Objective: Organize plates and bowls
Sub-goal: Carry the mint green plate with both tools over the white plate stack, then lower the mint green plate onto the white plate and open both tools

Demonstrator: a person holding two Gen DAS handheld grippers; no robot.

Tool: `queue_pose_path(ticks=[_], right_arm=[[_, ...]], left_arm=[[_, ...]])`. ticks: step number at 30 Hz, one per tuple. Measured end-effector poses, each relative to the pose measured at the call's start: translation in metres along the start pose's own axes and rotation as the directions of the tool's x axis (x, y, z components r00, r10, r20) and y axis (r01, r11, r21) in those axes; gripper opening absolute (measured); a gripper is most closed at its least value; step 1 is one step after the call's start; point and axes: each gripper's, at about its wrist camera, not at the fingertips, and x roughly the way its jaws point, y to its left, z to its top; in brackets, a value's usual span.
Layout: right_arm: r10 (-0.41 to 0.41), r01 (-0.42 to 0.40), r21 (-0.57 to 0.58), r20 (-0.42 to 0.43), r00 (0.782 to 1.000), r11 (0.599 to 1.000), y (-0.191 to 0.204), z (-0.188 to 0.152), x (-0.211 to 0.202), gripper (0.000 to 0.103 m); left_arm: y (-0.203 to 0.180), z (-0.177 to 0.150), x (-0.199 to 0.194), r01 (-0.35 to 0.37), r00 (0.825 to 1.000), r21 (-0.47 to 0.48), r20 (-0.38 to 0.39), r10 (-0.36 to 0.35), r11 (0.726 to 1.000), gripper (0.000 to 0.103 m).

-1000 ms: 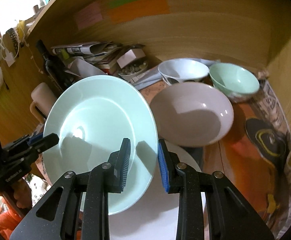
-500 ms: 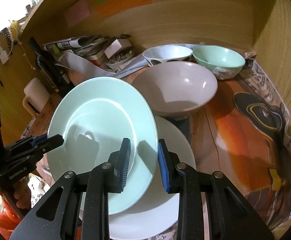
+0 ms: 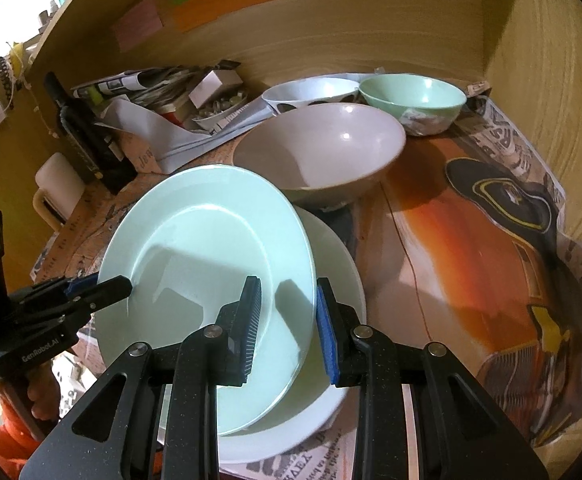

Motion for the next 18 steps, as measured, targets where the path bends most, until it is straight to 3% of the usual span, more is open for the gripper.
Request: queue_pose_path(ticks=[18], right_arm=[[-0.009,0.01,0.01,-0.018,1.0,1.0,-0.006,-0.014,0.001,0.025]], left_arm=[[-0.003,0.002,0.013,-0.036,0.999,0.018,-0.013,0.036,0.999,0.025]])
